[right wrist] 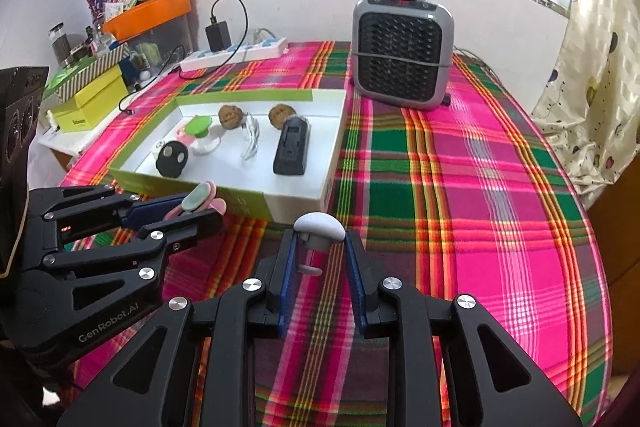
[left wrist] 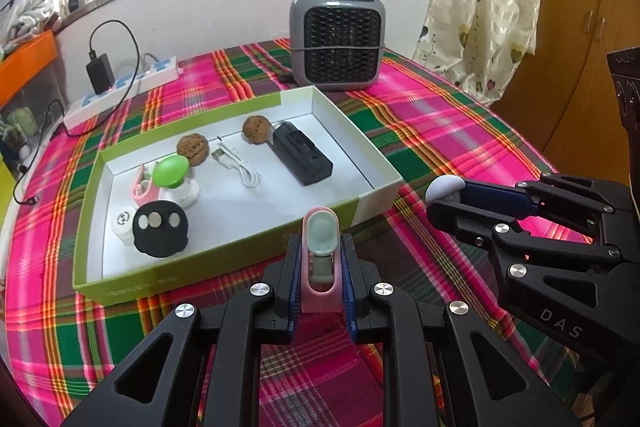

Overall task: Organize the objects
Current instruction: 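Carry the pink clip and white knob over the white tray with both grippers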

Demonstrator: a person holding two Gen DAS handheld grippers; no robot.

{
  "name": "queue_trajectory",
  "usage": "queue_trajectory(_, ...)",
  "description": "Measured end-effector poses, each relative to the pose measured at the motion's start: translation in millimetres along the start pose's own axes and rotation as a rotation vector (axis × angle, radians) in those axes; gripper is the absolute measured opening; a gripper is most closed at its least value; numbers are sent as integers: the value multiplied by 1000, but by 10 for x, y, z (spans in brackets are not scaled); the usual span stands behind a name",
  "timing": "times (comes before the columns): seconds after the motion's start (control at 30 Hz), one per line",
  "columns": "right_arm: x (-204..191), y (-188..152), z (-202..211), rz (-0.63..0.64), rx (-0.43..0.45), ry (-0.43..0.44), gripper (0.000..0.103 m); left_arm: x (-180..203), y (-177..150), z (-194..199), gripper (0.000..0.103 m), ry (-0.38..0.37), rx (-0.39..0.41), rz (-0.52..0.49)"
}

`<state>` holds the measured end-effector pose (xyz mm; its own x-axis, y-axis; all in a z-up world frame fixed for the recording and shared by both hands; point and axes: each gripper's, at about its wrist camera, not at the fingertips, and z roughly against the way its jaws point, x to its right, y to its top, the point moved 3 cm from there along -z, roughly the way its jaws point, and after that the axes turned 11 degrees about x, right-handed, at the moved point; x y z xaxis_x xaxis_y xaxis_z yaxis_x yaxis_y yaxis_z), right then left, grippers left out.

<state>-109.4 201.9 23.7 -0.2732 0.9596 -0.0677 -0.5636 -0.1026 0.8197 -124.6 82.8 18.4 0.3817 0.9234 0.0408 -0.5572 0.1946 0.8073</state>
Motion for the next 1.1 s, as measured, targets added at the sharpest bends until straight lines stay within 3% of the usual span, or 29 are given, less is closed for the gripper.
queue_trajectory(0.63,-203,422,-235,23,47,64,25,-440,173,-24,15,66,23,65)
queue_trajectory(1.1,-307,603,-661,37,17,93,25,-668,159,-234,15,86,1,99)
